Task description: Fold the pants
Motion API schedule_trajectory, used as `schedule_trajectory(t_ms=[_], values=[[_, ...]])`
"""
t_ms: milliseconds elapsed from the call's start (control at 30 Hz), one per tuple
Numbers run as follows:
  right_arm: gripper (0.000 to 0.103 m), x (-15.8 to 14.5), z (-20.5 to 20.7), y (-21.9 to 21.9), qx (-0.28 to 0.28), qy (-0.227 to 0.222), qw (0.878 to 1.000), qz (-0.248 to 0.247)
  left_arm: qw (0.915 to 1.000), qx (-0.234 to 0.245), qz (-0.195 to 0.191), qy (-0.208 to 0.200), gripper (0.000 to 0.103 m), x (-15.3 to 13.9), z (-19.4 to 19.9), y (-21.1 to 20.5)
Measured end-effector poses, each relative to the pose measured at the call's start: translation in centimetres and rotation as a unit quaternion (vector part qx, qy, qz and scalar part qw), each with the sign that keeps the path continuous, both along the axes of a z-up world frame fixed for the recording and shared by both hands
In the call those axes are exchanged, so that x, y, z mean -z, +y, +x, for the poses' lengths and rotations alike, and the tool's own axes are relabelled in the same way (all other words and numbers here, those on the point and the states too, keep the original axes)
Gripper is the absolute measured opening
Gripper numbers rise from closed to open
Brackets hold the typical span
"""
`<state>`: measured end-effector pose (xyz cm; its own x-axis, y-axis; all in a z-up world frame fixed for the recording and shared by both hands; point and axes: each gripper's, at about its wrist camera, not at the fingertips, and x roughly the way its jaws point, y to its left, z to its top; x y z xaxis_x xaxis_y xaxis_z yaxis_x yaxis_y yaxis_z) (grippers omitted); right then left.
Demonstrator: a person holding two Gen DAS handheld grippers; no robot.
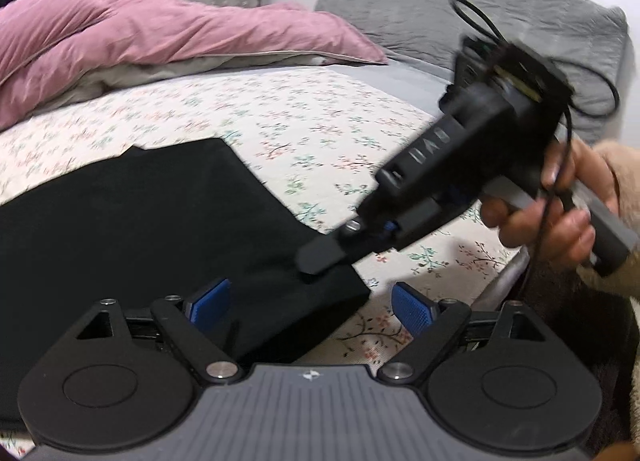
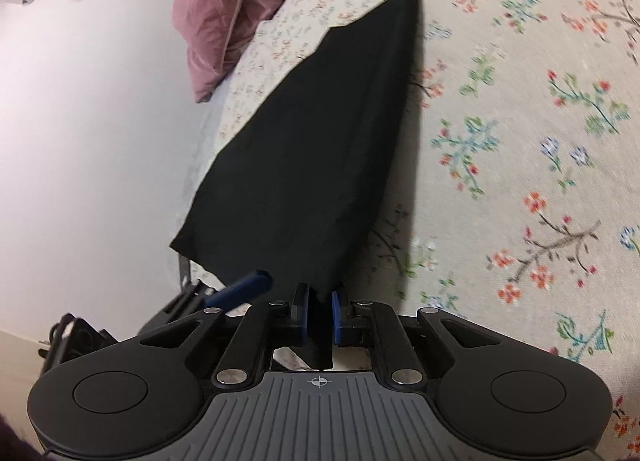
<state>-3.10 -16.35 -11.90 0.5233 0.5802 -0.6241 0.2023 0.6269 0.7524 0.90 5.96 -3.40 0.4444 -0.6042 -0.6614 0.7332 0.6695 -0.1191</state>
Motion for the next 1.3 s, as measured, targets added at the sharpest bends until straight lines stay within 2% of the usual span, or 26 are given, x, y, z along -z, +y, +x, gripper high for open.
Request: schedule_trajectory(t_ms=[67,200,267,367,433,500,533,567,633,700,967,1000,1200,1300], values=[[0.012,-0.4,0.4,0.1,-0.003,-0.003,1.000,0.005,0.9998,-0.001,0.009,-0.020,0.101,0.1,-0.4,-0.7],[0.012,-1.2,1.2,-0.1,-0.009,-0.012,1.000,0.011,0.9967,-0.020,0.042,-0.066,0.088,0.7,-0.5,-1.8],[0.012,-1.6,1.5,-0.1,-0.011,-0.015,1.000,0.014,0.9927,-0.031,0.065,-0.096,0.083,1.1,-0.7,-2.4],[0.015,-1.9,1.7,-0.3,-0.011,-0.017,1.000,0.020,0.9825,-0.041,0.102,-0.150,0.074,1.6,-1.5,-3.2],[0.015,-2.0,1.7,-0.5,-0.008,-0.018,1.000,0.020,0.9795,-0.040,0.108,-0.165,0.066,1.9,-1.9,-3.5],[0.016,-2.1,1.6,-0.9,-0.003,-0.021,1.000,0.013,0.9787,-0.039,0.115,-0.165,0.056,2.2,-2.1,-3.6],[0.021,-2.0,1.6,-1.3,0.003,-0.021,1.000,0.008,0.9787,-0.040,0.119,-0.163,0.053,2.4,-2.0,-3.6],[0.031,-2.0,1.5,-1.8,0.014,-0.020,1.000,-0.004,0.9793,-0.041,0.122,-0.156,0.048,2.5,-1.9,-3.5],[0.039,-1.8,1.8,-2.7,0.034,-0.018,0.999,-0.029,0.9818,-0.044,0.119,-0.141,0.043,2.6,-1.7,-3.2],[0.039,-1.3,2.7,-3.6,0.050,-0.014,0.998,-0.048,0.9833,-0.047,0.114,-0.134,0.042,2.3,-1.7,-2.9],[0.039,1.5,8.7,-6.7,0.097,-0.017,0.993,-0.068,0.9882,-0.063,0.097,-0.101,0.037,2.0,-1.2,-2.3],[0.038,1.9,9.6,-7.1,0.105,-0.021,0.992,-0.064,0.9887,-0.063,0.096,-0.096,0.037,2.1,-1.2,-2.3],[0.021,3.2,12.9,-9.2,0.171,-0.033,0.984,-0.042,0.9918,-0.076,0.086,-0.056,0.035,2.4,-0.4,-2.5],[0.007,3.5,13.8,-9.6,0.174,-0.027,0.983,-0.047,0.9923,-0.082,0.080,-0.048,0.031,2.4,-0.5,-2.6]])
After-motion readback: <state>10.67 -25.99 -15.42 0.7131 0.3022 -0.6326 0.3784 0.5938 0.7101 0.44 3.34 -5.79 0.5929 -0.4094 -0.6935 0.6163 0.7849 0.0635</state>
